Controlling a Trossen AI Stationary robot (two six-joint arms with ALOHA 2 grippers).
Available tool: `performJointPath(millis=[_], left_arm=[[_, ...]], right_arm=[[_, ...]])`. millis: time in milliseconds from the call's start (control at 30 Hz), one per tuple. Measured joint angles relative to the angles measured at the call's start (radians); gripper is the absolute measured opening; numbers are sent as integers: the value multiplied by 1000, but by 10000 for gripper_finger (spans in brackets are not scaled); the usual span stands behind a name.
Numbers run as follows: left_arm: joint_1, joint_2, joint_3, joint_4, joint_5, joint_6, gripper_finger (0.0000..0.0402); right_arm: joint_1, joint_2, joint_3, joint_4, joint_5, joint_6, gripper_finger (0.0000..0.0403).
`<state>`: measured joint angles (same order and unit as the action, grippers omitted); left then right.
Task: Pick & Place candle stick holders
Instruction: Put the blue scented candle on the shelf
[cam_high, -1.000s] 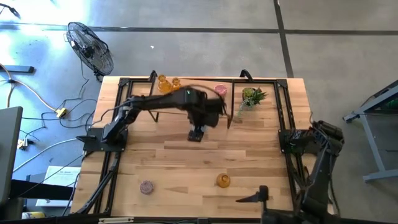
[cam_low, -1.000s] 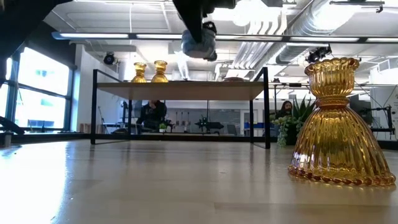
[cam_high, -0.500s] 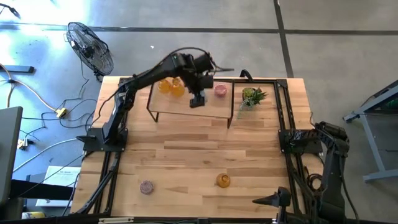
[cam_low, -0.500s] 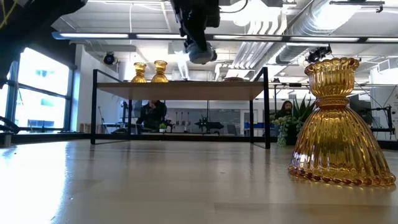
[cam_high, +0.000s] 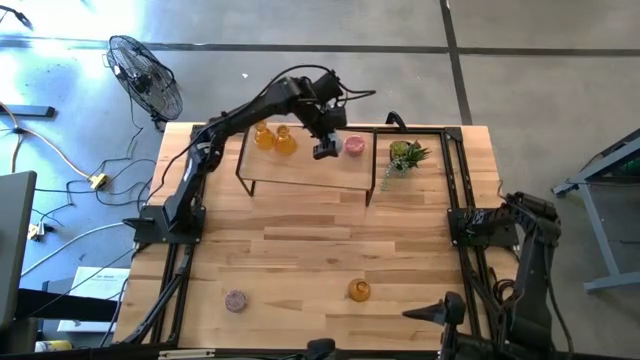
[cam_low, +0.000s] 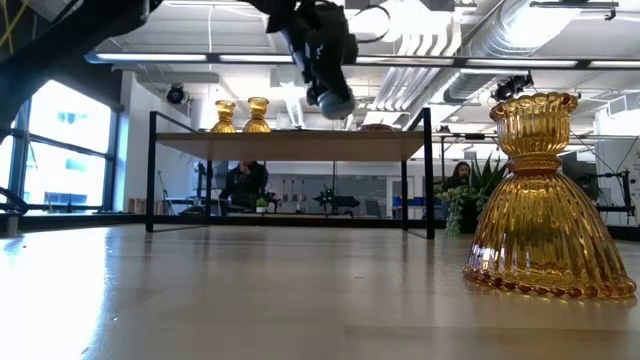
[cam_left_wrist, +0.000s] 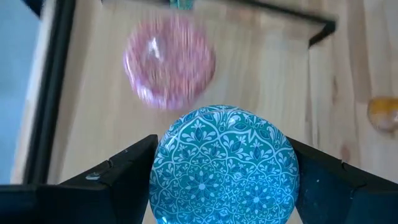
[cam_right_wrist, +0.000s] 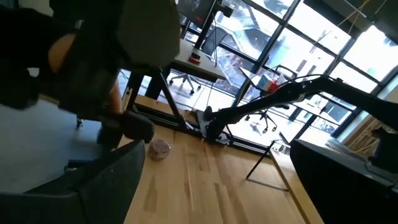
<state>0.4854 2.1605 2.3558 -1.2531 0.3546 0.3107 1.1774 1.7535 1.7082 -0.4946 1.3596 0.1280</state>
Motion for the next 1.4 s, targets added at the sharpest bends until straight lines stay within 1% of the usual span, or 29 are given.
performJointPath(millis=[133, 300, 533, 733, 933, 1133, 1267, 1400], left_arm=[[5, 27, 0, -43, -49, 8, 298], [12, 40, -2, -40, -93, 23, 298], [28, 40, -2, -29, -80, 15, 298], [38, 40, -57, -7, -51, 19, 298], [38, 39, -94, 40, -56, 21, 304], [26, 39, -95, 56, -77, 13, 328], [17, 39, -95, 58, -78, -7, 334], [11, 39, -95, 58, -129, -23, 336]], right_arm=[[0, -3, 0, -5, -7, 6, 395], [0, -3, 0, -9, -8, 2, 395], [0, -3, 0, -10, -9, 5, 395], [0, -3, 0, -10, -23, 21, 395], [0, -3, 0, -10, -46, 29, 395], [0, -3, -2, -13, -51, 31, 395], [0, -3, -3, -15, -56, 32, 395], [0, -3, -3, -29, -56, 55, 395]])
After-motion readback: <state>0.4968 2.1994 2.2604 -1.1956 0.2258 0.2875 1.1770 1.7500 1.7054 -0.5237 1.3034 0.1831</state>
